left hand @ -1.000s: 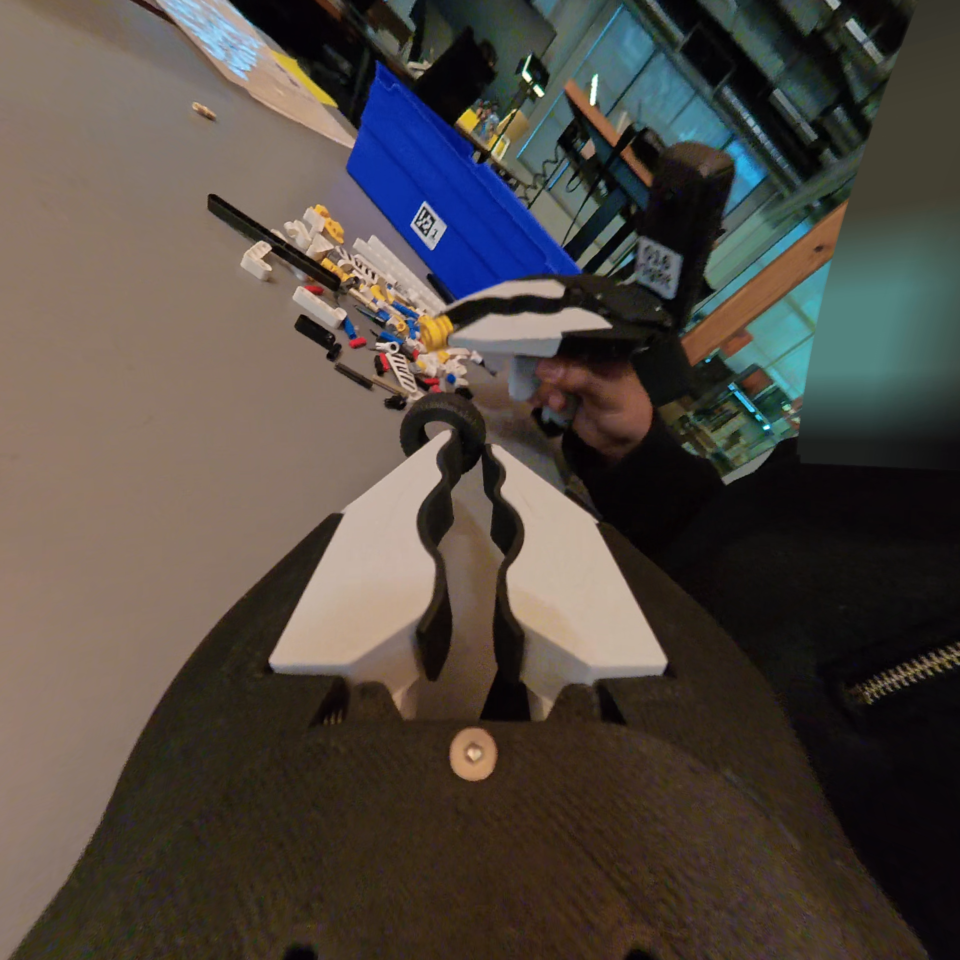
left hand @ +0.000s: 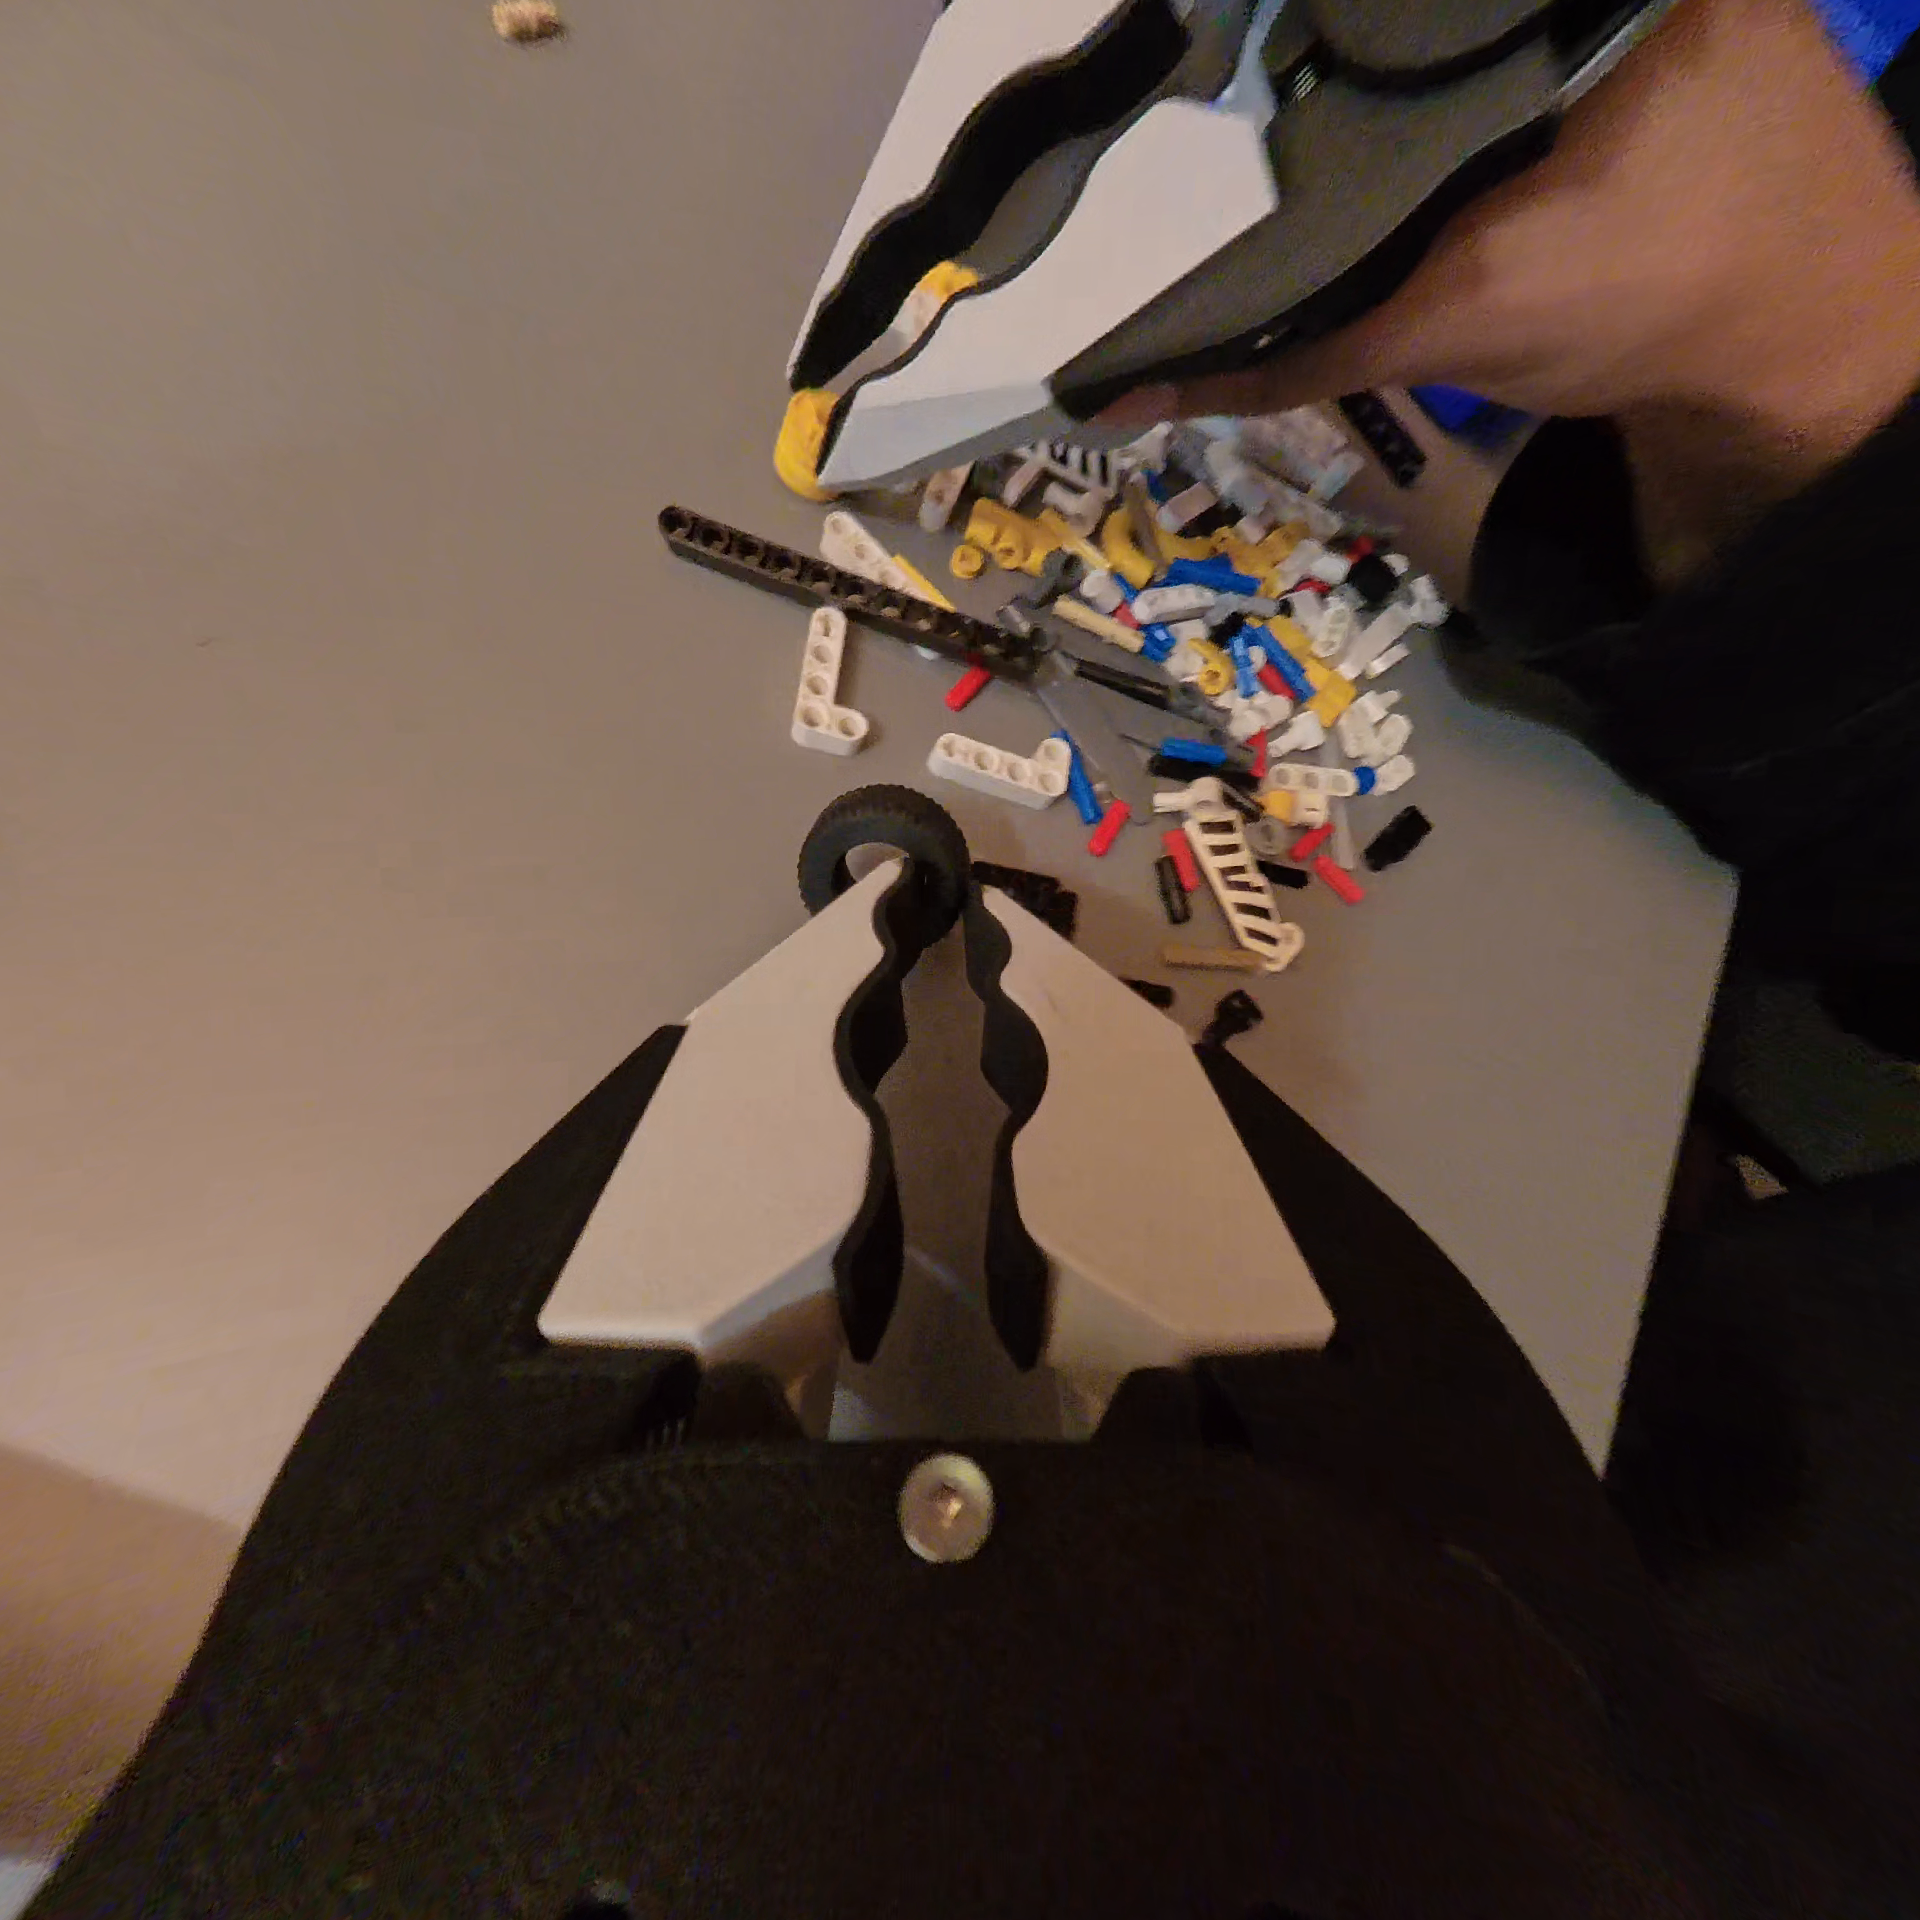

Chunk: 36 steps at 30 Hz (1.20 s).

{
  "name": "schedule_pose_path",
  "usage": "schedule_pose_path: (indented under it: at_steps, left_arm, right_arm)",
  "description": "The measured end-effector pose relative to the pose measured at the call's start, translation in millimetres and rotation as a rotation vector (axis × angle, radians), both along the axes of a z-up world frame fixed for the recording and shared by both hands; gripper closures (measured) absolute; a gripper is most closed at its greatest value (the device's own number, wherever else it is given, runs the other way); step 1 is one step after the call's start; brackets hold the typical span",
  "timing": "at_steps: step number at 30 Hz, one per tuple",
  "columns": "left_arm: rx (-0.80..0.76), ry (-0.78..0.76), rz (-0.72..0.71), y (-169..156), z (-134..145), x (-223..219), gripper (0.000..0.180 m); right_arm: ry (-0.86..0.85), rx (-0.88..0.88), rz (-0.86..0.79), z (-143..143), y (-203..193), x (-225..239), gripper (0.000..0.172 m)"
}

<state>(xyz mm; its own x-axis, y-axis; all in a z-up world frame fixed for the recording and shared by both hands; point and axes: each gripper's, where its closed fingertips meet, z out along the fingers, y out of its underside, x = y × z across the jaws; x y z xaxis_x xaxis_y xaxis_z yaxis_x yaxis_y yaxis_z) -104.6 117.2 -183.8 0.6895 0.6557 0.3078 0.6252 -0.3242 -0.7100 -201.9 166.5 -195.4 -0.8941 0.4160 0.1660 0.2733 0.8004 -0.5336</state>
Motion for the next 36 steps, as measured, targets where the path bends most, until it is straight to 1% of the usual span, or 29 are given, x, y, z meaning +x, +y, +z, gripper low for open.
schedule_pose_path:
  at_steps: [2, 5, 10, 14, 17, 19, 22, 23, 25, 28, 30, 33, 36]
  left_arm:
    - [-0.048, 0.021, 0.001, -0.7, -4.6, -4.3, 0.177]
    - [-0.061, 0.040, -0.010, 3.3, -4.8, -6.0, 0.176]
    - [-0.034, 0.043, -0.027, 11.3, -2.9, -6.0, 0.176]
    - [-0.026, 0.052, -0.030, 12.0, -0.6, -5.1, 0.174]
    - [0.034, 0.044, -0.029, 13.4, 6.2, -3.6, 0.171]
    - [0.056, 0.059, -0.012, 10.5, 11.6, -5.6, 0.171]
    - [0.001, 0.073, 0.016, 1.4, 6.1, -10.0, 0.170]
    - [0.006, 0.070, 0.015, 1.5, 5.9, -9.2, 0.170]
    - [0.037, 0.059, 0.009, 4.7, 7.0, -6.8, 0.170]
    - [-0.023, 0.112, 0.037, -1.6, 4.3, -10.5, 0.169]
    - [-0.022, 0.160, 0.051, -4.9, 10.9, -10.6, 0.170]
    - [0.067, 0.237, 0.094, -13.3, 33.4, -9.5, 0.170]
    - [0.154, 0.380, 0.189, -41.4, 64.2, -8.1, 0.171]
  right_arm:
    - [0.029, -0.005, 0.002, 1.1, 0.6, -2.0, 0.156]
    - [0.071, -0.039, 0.010, 6.2, -0.7, -3.4, 0.155]
    - [0.072, -0.239, 0.026, 30.8, -13.8, 3.1, 0.153]
    - [0.106, -0.287, 0.011, 37.6, -10.2, 0.4, 0.155]
    - [0.089, -0.323, 0.007, 42.2, -11.9, 5.4, 0.156]
    - [0.076, -0.389, 0.012, 56.0, -20.0, 13.6, 0.156]
    - [0.125, -0.504, 0.033, 84.3, -34.1, 25.4, 0.159]
    - [0.144, -0.527, 0.038, 90.9, -37.6, 28.3, 0.160]
    - [0.182, -0.561, 0.049, 99.3, -43.6, 32.5, 0.163]
    - [0.221, -0.569, 0.070, 100.2, -48.3, 35.6, 0.167]
    - [0.234, -0.563, 0.060, 97.6, -46.6, 33.8, 0.167]
    - [0.236, -0.621, 0.058, 100.4, -45.4, 34.7, 0.165]
    - [0.204, -0.705, 0.068, 106.9, -44.8, 40.7, 0.165]
